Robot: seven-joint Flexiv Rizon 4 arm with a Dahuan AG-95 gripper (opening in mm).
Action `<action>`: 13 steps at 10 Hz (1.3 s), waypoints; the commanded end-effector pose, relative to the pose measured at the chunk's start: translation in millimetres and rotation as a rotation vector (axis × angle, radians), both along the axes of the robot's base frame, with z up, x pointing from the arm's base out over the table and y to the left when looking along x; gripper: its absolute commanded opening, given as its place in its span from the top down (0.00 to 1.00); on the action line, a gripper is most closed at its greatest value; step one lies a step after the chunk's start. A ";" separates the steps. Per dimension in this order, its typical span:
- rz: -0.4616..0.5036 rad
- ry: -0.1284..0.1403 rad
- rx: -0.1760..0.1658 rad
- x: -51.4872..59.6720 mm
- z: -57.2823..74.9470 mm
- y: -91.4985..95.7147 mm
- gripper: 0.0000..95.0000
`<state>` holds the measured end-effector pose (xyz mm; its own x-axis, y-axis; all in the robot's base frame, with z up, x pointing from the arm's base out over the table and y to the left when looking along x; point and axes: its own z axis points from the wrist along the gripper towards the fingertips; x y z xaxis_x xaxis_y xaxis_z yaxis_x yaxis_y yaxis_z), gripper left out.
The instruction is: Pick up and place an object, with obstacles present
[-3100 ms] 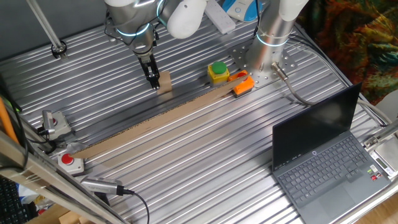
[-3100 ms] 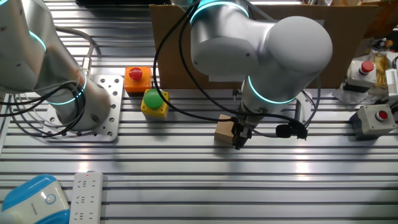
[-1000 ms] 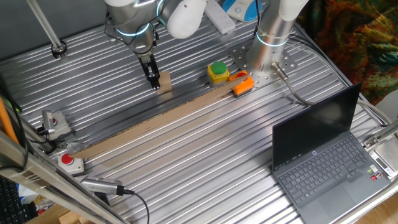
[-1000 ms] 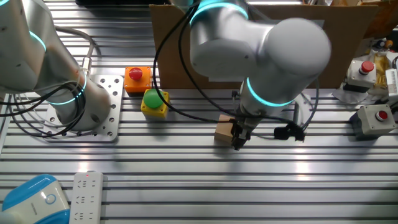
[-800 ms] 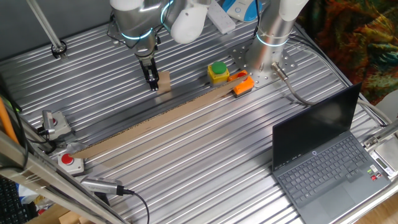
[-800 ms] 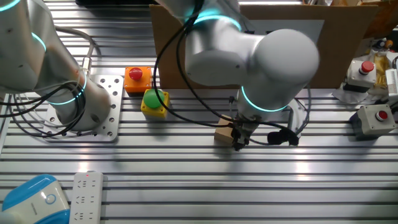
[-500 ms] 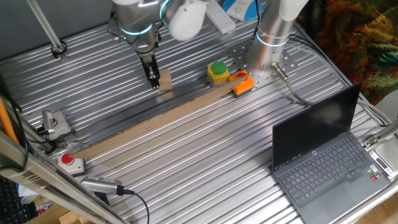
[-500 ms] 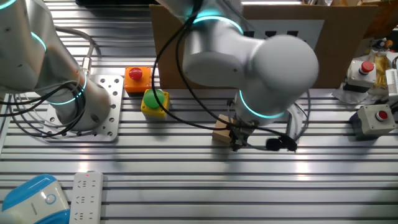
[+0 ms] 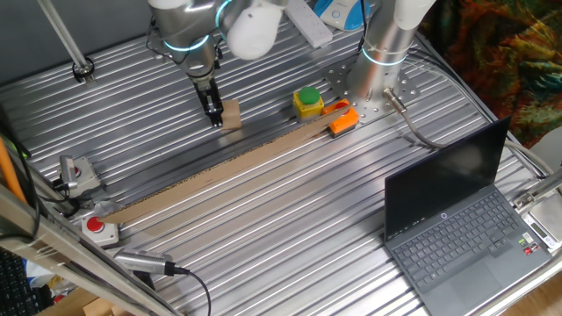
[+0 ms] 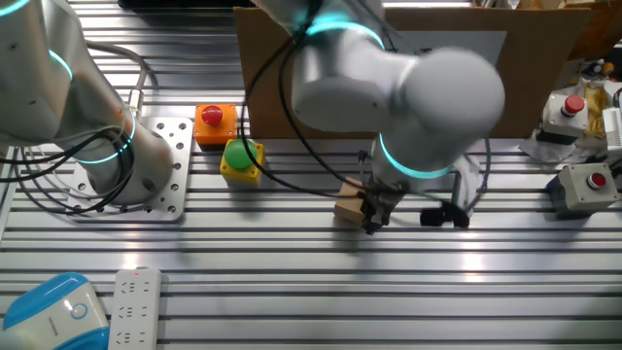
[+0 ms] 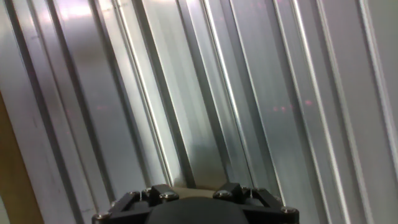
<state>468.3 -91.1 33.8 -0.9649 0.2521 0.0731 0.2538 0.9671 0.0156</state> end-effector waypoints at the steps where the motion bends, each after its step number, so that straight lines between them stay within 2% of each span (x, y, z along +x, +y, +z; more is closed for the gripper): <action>1: 0.000 -0.013 0.011 2.2 1.6 -0.1 1.00; 7: 0.003 -0.017 0.036 2.3 47.9 16.1 1.00; 8: 0.005 -0.016 0.035 2.8 51.1 17.3 1.00; 11: 0.009 0.001 0.032 9.3 85.6 32.9 1.00; 13: 0.020 -0.001 0.044 13.5 100.5 34.4 1.00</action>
